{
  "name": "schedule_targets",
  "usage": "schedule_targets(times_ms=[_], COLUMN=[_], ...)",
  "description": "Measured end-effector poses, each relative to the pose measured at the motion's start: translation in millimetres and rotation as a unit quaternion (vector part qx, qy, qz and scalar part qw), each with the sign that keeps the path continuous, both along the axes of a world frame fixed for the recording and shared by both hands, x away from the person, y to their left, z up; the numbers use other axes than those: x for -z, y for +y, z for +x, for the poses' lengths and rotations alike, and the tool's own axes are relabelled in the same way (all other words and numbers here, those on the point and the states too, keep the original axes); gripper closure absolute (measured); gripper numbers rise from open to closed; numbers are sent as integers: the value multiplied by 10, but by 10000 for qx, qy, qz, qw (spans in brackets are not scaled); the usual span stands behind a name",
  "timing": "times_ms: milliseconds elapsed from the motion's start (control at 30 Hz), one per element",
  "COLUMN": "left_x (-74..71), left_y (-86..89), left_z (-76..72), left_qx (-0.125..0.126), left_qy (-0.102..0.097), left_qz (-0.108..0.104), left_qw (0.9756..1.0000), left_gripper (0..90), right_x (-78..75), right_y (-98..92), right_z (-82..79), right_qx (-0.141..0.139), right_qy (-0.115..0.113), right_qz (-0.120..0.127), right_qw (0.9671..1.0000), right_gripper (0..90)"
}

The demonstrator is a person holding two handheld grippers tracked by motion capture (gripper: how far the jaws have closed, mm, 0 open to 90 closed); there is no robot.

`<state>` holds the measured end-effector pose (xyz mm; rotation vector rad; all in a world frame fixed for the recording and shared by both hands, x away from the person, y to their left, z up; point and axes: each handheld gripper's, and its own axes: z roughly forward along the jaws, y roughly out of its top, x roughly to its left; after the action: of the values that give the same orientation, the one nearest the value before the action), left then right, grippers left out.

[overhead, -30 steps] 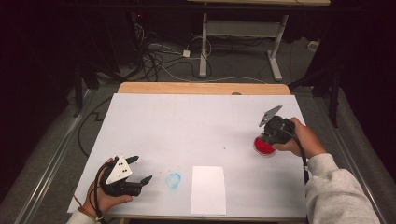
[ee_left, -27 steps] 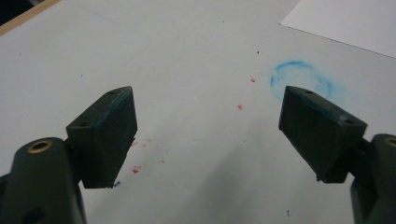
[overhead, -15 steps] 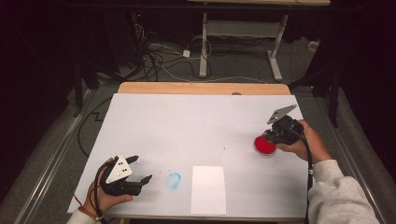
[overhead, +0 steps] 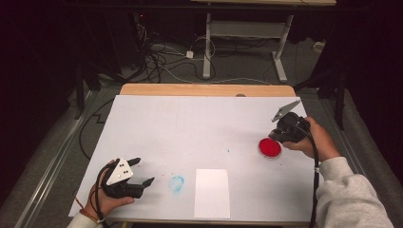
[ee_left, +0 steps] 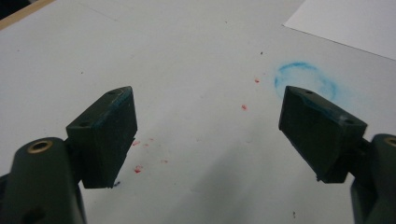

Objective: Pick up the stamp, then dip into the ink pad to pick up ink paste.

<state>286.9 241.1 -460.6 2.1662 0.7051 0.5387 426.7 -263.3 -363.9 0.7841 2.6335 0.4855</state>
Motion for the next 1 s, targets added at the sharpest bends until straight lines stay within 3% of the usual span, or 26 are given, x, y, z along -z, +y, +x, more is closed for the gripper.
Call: schedule_targets(times_ms=[433,667,867,1000], left_x=[-1,-9,-13,-8], left_y=[17,8,13,21], left_z=[-26,-40,-61,-64], left_qx=[-59,-43,-24,-28], left_qy=[9,-2,7,23], left_qz=[37,91,87,80], left_qw=[10000,9999,10000,10000], left_gripper=[188,187,188,188], right_x=[118,292,420,467], right_y=[54,135,152,149], right_z=[84,145,193,201], right_qx=[152,248,610,553], right_qy=[328,588,812,886], right_qz=[-283,-478,-490,-426], right_qw=[9989,9968,9936,9936], right_gripper=[769,769,769,769])
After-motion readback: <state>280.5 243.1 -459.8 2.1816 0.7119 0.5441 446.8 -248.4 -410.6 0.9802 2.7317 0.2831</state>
